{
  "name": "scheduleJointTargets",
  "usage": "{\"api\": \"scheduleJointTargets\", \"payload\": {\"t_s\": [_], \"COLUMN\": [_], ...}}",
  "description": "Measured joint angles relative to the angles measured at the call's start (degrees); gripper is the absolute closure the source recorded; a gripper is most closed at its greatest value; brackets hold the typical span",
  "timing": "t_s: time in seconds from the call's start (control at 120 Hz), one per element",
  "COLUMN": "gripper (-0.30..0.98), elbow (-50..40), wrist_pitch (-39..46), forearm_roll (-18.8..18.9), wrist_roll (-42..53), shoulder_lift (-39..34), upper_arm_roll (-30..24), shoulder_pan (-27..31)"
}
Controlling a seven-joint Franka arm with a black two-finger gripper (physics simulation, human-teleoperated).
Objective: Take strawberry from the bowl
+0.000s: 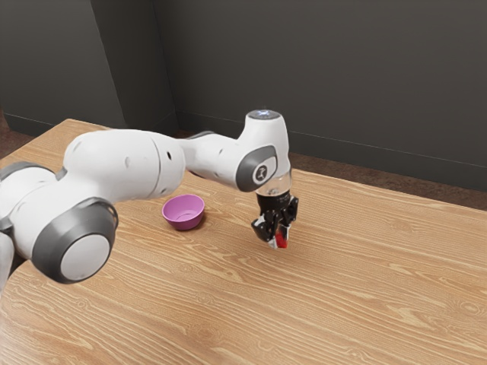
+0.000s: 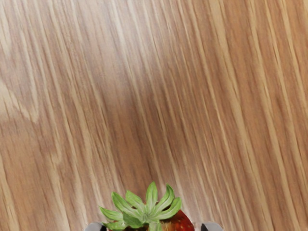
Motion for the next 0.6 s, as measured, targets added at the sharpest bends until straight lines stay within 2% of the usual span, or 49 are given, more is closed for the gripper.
{"api": "scheduleJointTargets", "payload": {"t_s": [0.125,0.275,0.425,0.5,0.6], "gripper": [0.23,0.13,0.07,0.06,0.04], "elbow": [-0.9,-3.7,-4.0,-3.8,-3.6], "wrist_pitch": [0.9,-2.4,-12.3,-16.4,-20.2], "forearm_roll": [0.1,3.5,7.1,8.3,9.2], "wrist_roll": [1.3,5.7,18.1,25.2,33.5], "shoulder_lift": [-1.9,-14.4,-26.5,-29.2,-31.3], "upper_arm_roll": [0.4,0.7,3.3,2.4,2.0], "shoulder_pan": [-0.7,-2.0,4.3,10.0,14.1]}}
